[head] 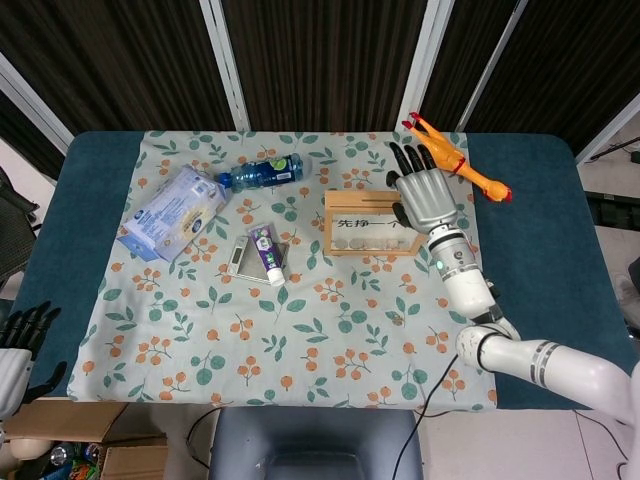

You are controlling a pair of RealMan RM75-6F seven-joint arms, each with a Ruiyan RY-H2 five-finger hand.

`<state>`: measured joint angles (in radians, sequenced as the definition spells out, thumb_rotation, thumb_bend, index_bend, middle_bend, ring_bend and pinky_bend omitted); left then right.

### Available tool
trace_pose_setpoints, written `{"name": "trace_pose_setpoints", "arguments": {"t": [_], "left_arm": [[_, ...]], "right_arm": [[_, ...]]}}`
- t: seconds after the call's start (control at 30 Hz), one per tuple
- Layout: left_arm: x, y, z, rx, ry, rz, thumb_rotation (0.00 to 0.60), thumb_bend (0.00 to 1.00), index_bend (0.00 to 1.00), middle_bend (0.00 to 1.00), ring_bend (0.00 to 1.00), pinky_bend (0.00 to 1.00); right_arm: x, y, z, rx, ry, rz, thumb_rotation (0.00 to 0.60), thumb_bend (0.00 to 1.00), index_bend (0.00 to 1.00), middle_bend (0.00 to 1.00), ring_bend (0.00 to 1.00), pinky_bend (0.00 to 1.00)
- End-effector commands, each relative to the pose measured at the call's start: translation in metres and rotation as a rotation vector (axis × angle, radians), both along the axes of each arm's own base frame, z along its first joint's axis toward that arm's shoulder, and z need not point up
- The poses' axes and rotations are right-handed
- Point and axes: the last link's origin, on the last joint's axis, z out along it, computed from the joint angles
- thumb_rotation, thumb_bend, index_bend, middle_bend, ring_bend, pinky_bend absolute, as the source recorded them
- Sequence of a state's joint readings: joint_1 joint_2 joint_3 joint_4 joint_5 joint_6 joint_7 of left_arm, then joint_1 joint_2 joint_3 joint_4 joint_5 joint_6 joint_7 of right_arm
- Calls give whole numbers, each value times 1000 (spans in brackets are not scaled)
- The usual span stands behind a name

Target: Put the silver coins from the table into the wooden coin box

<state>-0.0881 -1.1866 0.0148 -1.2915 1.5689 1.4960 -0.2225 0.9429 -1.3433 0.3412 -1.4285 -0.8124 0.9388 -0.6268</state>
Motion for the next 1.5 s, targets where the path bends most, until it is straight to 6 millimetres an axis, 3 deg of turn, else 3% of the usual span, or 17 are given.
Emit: {"name": "trace_pose_setpoints", "arguments": {"t": [0.03,0.2,0.37,0.47,0.6,0.7,0.83,0.97,1.33,1.5], "left_arm": [[0,0,1,2,-1,1,600,367,0,0,0,0],[-2,0,1,5,-4,4,600,367,0,0,0,0],[-2,0,1,7,-8,2,600,367,0,0,0,0],[-1,-1,-1,3,-7,-3,600,367,0,0,0,0],[1,-2,-4,-4,-6,-9,600,367,0,0,0,0],[1,-3,-7,-13,-2,-10,600,367,0,0,0,0],[1,-5,-9,-21,-1,-12,600,368,0,0,0,0],[1,-6,-10,-21,-5,-11,600,366,0,0,0,0],[-5,-5,-7,-13,-5,6,600,368,0,0,0,0],[-5,-6,-3,-1,-7,4,600,368,0,0,0,0]], "right_arm": [[0,4,9,-26,-40,8,600,547,78,56,0,0],[-8,36,34,-96,-104,95,600,546,0,34,0,0],[-41,113,49,-210,-208,266,600,542,0,28,0,0],[-70,148,39,-219,-234,286,600,541,0,19,0,0],[-120,195,2,-191,-251,213,600,522,0,5,0,0],[-149,216,-25,-147,-220,135,600,508,0,0,0,0],[-167,227,-53,-71,-152,74,600,502,0,0,0,0],[-171,222,-73,-18,-80,51,600,497,0,0,0,0],[-162,191,-120,63,51,29,600,497,0,0,0,0],[-160,184,-131,49,60,37,600,497,0,0,0,0]]}}
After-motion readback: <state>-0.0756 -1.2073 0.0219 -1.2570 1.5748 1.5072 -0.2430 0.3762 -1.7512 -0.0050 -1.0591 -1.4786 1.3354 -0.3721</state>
